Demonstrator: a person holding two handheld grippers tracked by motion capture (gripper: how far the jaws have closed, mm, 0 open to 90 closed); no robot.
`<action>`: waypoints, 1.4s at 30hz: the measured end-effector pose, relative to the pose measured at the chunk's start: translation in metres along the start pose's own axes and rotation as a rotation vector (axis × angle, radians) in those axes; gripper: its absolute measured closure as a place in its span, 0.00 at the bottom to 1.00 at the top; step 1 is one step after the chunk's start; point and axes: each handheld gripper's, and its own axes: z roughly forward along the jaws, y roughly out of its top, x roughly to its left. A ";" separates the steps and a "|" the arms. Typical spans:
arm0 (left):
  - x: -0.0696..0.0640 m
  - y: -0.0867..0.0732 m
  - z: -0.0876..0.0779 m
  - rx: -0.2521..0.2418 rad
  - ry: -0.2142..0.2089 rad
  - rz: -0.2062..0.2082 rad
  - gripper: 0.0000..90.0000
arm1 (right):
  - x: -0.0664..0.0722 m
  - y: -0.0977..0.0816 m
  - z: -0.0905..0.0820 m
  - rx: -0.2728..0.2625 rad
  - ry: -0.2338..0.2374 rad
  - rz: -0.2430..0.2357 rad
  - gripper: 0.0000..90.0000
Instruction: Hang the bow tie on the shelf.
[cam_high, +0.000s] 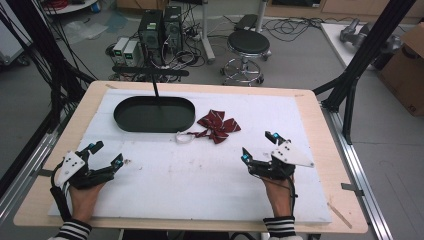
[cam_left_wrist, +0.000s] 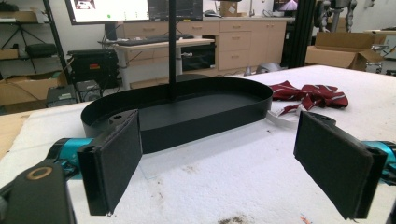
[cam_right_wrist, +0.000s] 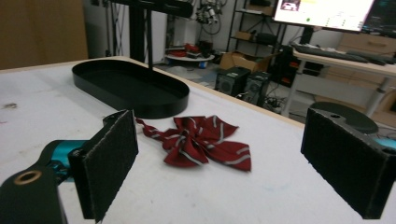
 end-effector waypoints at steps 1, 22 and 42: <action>0.000 0.000 0.000 0.000 0.000 0.000 0.17 | 0.001 0.004 0.003 0.004 0.007 -0.009 0.11; 0.001 0.000 0.000 0.003 -0.001 -0.005 0.17 | 0.036 0.064 0.099 0.119 0.247 -0.060 0.11; 0.001 0.000 0.000 0.002 -0.005 -0.009 0.17 | 0.058 0.068 0.163 0.245 0.348 -0.080 0.11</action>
